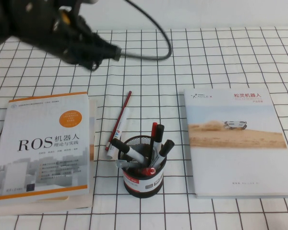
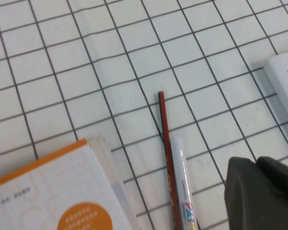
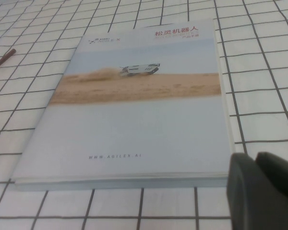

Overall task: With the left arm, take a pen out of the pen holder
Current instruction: 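Take a marker out of the pen holder and lay it on the table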

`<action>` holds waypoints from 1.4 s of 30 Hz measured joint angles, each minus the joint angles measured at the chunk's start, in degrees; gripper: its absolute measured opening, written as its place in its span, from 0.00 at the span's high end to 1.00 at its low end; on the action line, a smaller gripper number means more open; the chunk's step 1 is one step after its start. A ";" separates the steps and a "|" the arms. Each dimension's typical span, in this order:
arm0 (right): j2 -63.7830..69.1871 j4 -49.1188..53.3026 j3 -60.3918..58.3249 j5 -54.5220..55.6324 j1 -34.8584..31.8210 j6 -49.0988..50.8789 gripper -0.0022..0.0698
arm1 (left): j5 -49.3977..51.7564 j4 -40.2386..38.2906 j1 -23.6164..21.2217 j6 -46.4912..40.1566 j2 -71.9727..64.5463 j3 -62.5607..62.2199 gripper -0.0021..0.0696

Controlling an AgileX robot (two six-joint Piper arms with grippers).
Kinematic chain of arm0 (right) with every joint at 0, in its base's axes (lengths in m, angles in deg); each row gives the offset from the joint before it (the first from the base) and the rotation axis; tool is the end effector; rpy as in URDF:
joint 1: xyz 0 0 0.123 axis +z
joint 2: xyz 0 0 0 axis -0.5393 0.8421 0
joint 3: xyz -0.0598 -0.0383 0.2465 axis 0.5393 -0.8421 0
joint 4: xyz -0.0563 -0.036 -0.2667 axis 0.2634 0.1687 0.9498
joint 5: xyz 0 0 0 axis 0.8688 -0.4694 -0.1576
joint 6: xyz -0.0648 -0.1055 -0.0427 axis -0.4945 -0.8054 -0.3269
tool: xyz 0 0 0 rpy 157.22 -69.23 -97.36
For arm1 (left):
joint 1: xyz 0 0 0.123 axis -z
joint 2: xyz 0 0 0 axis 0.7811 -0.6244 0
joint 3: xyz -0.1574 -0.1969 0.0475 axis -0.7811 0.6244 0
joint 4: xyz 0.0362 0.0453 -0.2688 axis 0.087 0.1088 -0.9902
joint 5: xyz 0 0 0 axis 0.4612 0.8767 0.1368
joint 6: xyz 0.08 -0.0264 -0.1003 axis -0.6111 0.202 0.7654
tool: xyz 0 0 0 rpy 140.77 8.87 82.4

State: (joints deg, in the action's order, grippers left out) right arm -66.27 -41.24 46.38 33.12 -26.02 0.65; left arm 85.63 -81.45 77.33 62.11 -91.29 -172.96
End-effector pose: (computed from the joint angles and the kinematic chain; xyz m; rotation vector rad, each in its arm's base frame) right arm 0.1406 0.0257 0.1602 0.0412 1.8744 0.2915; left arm 0.3715 -0.1851 0.2950 0.5626 2.3565 -0.2409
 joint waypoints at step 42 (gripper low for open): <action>0.00 -0.11 0.00 0.00 0.00 0.00 0.99 | -40.10 8.02 -16.22 8.86 85.64 80.33 0.97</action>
State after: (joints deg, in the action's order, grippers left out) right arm -66.27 -41.35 46.38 33.12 -26.02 0.65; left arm 45.53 -73.43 61.12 70.97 -5.66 -92.63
